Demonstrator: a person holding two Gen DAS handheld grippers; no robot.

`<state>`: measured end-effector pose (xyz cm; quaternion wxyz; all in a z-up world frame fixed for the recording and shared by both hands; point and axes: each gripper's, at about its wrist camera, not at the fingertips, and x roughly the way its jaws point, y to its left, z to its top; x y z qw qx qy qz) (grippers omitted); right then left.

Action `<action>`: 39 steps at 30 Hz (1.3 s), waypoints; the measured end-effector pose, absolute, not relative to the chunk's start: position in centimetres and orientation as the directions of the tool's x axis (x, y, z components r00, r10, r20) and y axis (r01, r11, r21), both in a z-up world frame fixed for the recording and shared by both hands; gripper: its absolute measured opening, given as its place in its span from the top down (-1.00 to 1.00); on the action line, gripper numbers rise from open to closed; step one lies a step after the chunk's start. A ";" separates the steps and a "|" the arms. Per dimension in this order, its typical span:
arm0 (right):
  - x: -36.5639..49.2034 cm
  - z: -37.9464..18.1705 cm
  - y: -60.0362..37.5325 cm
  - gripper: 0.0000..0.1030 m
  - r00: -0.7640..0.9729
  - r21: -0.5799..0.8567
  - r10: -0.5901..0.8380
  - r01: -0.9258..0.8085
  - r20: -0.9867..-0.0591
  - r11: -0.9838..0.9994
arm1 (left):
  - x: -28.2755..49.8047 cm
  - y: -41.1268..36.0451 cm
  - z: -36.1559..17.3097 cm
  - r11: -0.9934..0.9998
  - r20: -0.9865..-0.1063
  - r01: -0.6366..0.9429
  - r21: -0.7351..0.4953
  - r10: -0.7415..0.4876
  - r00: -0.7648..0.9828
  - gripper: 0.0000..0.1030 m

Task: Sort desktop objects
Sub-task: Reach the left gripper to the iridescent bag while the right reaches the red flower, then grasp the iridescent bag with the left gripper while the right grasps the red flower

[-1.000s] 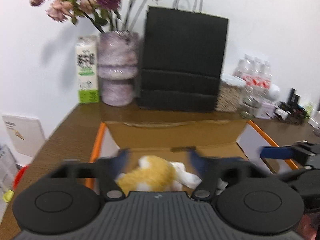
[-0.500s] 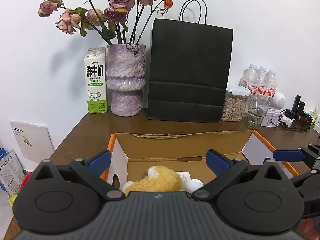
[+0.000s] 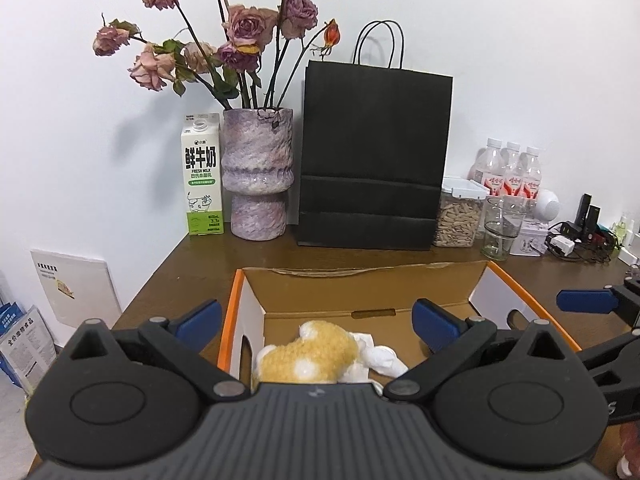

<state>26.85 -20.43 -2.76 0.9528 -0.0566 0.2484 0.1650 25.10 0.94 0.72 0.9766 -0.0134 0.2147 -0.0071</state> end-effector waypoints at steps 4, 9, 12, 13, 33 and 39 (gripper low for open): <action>24.7 -2.3 -21.4 -1.00 0.833 -0.036 0.279 -0.336 -0.478 0.941 | 22.9 1.0 1.0 1.000 -0.416 0.008 -0.022 -0.016 0.909 -1.00; 21.7 -2.1 -23.0 -1.00 0.844 -0.039 0.264 -0.318 -0.467 0.947 | 20.3 1.4 0.7 1.000 -0.428 -0.005 -0.024 -0.006 0.904 -1.00; 20.1 -2.4 -24.1 -1.00 0.846 -0.039 0.255 -0.308 -0.469 0.951 | 18.8 1.6 0.2 1.000 -0.441 -0.010 -0.021 0.000 0.897 -1.00; 19.6 -2.5 -24.4 -1.00 0.846 -0.039 0.252 -0.305 -0.470 0.951 | 18.4 1.6 0.0 1.000 -0.446 -0.012 -0.019 0.002 0.895 -1.00; 10.4 -8.9 -24.3 -1.00 0.762 0.006 0.308 -0.371 -0.569 0.929 | 10.6 2.3 -6.6 0.996 -0.545 0.060 -0.064 -0.086 0.834 -1.00; 10.1 -10.3 -22.2 -0.85 0.740 -0.010 0.327 -0.411 -0.588 0.912 | 11.2 0.6 -8.1 0.993 -0.574 0.116 -0.038 -0.116 0.810 -1.00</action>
